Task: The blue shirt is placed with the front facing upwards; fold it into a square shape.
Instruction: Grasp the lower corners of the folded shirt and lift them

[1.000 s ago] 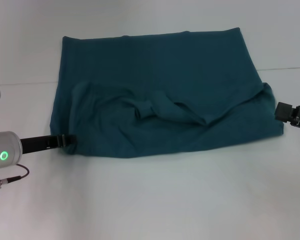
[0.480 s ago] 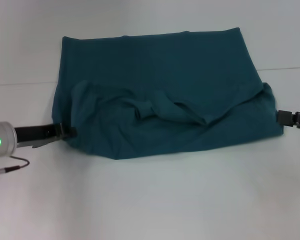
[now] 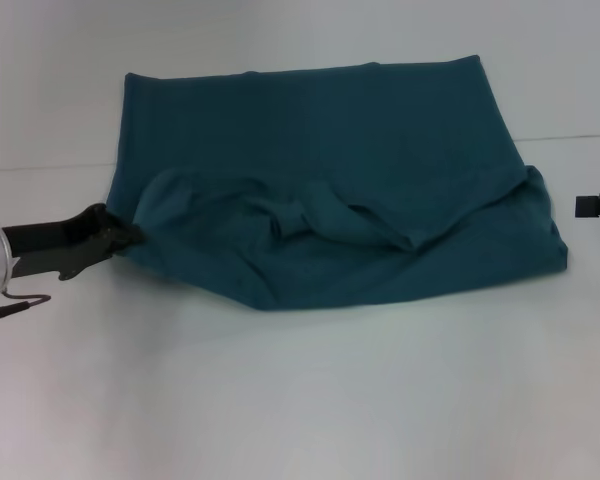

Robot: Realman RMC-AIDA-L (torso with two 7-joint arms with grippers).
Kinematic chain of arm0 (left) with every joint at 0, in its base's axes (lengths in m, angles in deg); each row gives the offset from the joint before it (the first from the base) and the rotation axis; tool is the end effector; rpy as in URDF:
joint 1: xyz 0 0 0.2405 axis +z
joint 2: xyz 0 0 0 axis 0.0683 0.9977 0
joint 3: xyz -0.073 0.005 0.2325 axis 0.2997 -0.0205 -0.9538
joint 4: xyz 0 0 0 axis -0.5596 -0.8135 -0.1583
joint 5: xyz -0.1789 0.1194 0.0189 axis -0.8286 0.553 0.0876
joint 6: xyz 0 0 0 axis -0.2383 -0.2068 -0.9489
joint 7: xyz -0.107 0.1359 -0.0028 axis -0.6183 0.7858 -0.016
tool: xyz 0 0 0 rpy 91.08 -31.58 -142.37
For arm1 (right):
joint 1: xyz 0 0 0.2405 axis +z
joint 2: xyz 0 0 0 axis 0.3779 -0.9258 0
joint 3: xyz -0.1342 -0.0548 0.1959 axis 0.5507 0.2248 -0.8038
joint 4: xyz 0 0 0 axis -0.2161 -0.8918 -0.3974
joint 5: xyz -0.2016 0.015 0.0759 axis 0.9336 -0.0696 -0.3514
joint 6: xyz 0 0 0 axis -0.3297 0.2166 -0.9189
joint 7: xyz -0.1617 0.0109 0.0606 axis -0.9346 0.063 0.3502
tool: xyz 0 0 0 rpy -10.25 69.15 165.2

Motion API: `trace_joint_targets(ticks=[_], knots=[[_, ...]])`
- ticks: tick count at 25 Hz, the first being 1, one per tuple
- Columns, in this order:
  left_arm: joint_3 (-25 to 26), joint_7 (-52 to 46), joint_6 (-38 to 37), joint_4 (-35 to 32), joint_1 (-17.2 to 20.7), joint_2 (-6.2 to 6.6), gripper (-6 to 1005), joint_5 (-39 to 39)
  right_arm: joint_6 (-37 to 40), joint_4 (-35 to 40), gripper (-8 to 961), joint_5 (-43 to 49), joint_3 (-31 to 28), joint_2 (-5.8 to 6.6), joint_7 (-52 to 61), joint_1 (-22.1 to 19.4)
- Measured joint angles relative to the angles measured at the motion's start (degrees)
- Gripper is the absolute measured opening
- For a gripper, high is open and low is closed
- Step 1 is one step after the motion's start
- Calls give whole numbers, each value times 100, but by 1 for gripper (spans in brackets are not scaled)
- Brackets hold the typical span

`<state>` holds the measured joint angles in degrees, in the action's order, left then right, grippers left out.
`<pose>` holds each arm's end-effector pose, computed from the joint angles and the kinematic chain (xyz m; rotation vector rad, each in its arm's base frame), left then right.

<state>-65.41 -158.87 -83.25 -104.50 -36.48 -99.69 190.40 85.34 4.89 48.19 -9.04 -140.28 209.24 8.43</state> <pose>-0.2669 0.4264 -0.0009 -1.8566 -1.9163 -0.6826 0.3131 0.3809 0.1241 -2.1636 1.4750 0.4997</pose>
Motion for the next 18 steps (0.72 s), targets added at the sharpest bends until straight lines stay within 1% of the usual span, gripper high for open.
trace_joint_targets(ticks=[2,4,9,13,18], knots=[[17,16,0,2,2,0,27,-16,-263,8,755,388,23,-2,353,171],[20,19,-1,4,1,-13,27,-24,-480,-17,750,798,30,-39,549,351],[21,24,18,-5,-10,-44,27,-32,-935,-75,738,1621,40,-244,696,685],[22,43,34,-16,-16,-58,27,-88,-1363,-302,728,2058,57,-398,704,834],[28,90,38,-8,-19,-58,27,-164,-1912,-670,716,2342,207,-493,722,953]])
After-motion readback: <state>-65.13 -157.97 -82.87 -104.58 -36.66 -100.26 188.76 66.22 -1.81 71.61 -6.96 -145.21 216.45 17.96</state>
